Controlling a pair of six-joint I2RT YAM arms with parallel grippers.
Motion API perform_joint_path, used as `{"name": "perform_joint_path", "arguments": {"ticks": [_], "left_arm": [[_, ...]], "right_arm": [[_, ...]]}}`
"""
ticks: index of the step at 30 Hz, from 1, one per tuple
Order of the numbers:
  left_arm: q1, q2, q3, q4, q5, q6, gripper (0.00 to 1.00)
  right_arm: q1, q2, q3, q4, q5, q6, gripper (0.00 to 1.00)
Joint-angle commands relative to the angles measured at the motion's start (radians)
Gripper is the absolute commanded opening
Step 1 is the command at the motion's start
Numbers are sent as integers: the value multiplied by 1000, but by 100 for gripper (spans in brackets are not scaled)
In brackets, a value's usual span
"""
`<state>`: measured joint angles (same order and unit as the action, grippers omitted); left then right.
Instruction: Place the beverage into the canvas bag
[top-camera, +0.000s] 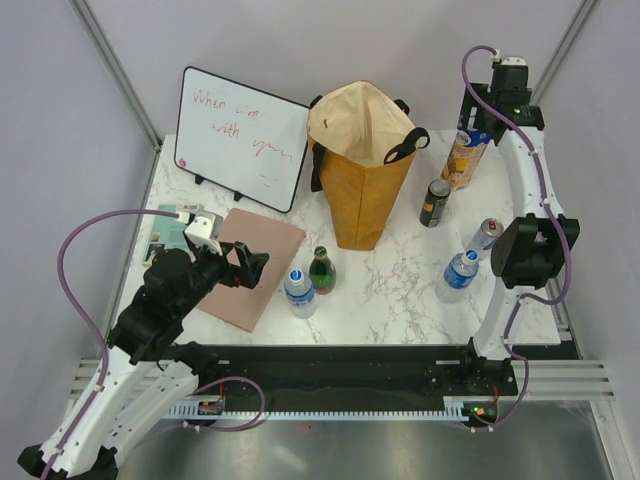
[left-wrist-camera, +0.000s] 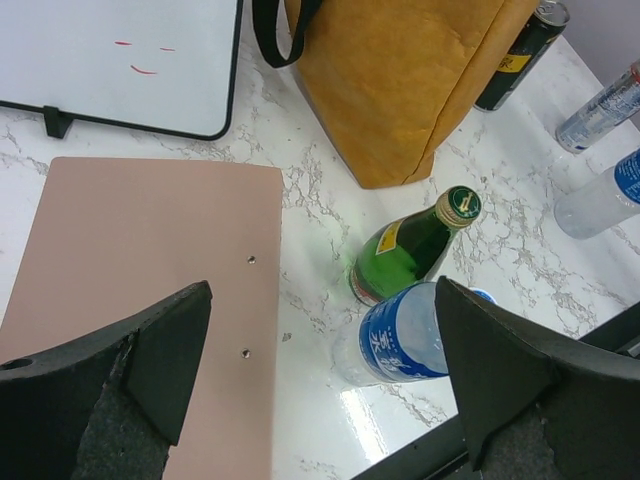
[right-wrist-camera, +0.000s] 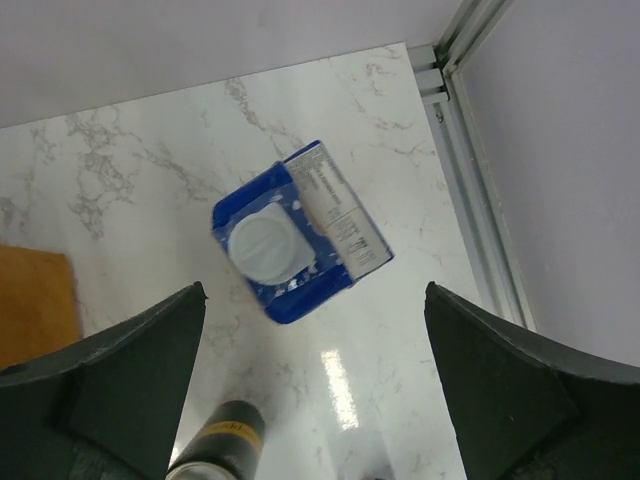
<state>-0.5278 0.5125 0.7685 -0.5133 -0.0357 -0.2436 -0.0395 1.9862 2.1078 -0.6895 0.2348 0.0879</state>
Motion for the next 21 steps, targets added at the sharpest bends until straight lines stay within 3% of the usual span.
{"name": "perform_joint_path", "arguments": {"ticks": [1,10,21], "left_arm": [[0,-8,-3,50,-38,38,100],[0,40,-3,55,-58,46,99],[0,52,-9,61,-81,52,99]], "right_arm": [[-37,17,38,111,-103,-140,98],[-66,117,72,122,-380,-277,98],[-86,214,129,154,-344,-310,98]]}}
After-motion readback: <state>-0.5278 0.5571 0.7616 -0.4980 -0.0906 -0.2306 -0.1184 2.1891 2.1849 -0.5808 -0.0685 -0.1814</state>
